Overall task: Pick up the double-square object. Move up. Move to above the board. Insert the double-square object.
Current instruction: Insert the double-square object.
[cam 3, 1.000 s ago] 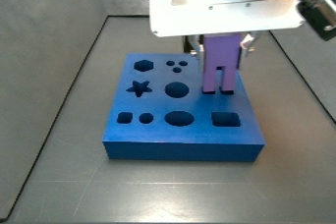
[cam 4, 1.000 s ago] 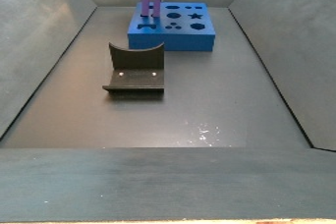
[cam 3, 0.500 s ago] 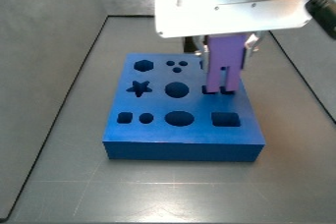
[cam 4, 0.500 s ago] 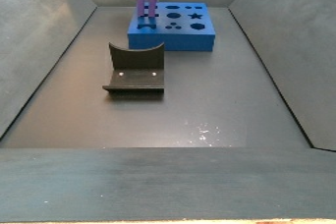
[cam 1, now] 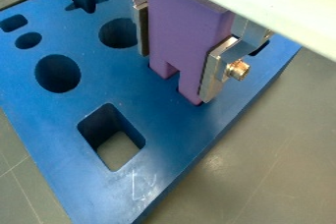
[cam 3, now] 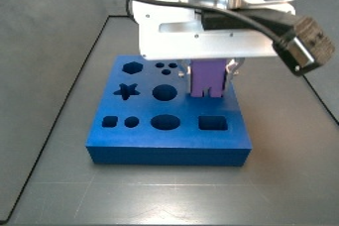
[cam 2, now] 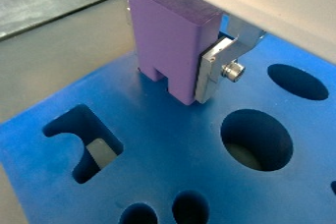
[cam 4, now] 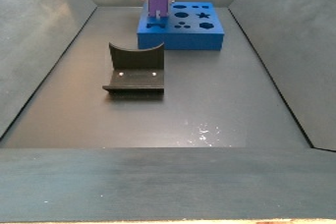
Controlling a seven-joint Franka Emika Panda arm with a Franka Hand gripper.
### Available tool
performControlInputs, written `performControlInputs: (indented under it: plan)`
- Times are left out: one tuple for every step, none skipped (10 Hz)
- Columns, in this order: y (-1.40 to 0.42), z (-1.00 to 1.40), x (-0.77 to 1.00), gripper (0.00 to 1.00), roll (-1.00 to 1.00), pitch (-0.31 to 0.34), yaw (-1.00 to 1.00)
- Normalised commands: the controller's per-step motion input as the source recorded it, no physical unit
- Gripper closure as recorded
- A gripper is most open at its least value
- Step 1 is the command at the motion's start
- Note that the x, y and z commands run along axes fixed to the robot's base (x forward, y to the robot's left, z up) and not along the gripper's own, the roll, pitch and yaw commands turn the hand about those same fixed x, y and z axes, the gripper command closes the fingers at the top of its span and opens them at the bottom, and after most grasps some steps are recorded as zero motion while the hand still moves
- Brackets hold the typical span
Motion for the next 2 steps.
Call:
performControlInputs:
  plan:
    - [0.0,0.0,0.0,0.0,0.0,0.0,0.0]
    - [0.0,0.0,0.0,0.0,0.0,0.0,0.0]
